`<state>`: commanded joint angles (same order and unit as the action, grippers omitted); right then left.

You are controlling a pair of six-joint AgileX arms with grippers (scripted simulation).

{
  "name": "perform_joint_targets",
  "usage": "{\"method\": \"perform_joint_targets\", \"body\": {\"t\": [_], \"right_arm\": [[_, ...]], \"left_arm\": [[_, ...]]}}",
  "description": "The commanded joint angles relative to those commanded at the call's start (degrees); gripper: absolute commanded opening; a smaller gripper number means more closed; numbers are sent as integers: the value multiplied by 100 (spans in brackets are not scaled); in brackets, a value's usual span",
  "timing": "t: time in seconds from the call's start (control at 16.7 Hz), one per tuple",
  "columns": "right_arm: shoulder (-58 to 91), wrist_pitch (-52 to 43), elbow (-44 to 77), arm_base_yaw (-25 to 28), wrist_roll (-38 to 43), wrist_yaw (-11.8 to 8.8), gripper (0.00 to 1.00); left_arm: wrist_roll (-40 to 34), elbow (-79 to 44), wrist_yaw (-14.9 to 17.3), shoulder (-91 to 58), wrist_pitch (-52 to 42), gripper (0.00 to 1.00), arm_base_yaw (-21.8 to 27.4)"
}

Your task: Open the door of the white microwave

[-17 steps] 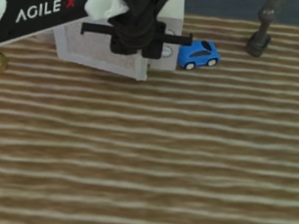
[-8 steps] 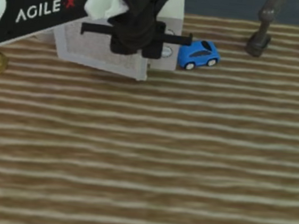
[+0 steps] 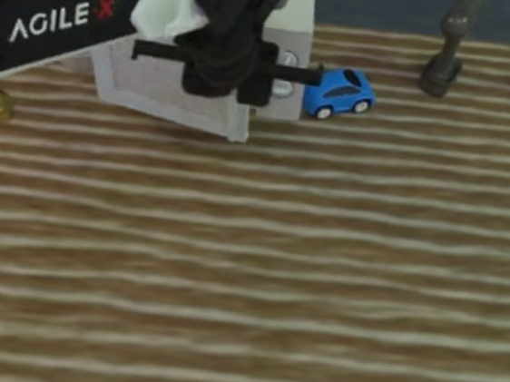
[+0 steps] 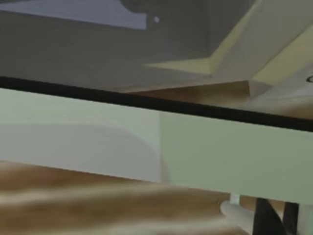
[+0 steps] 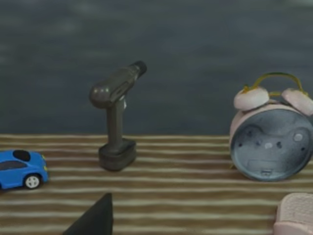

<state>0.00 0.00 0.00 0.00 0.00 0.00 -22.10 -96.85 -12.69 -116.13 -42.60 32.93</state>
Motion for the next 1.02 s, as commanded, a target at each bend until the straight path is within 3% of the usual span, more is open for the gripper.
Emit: {"method": "perform_joint_targets", "body": {"t": [0.24, 1.02], "right_arm": [[0, 0, 0, 0, 0, 0, 100], [0, 0, 0, 0, 0, 0, 100]], "left_arm": [[338, 429, 197, 281, 202, 0, -60], [341, 432, 199, 284, 204, 0, -60]]}}
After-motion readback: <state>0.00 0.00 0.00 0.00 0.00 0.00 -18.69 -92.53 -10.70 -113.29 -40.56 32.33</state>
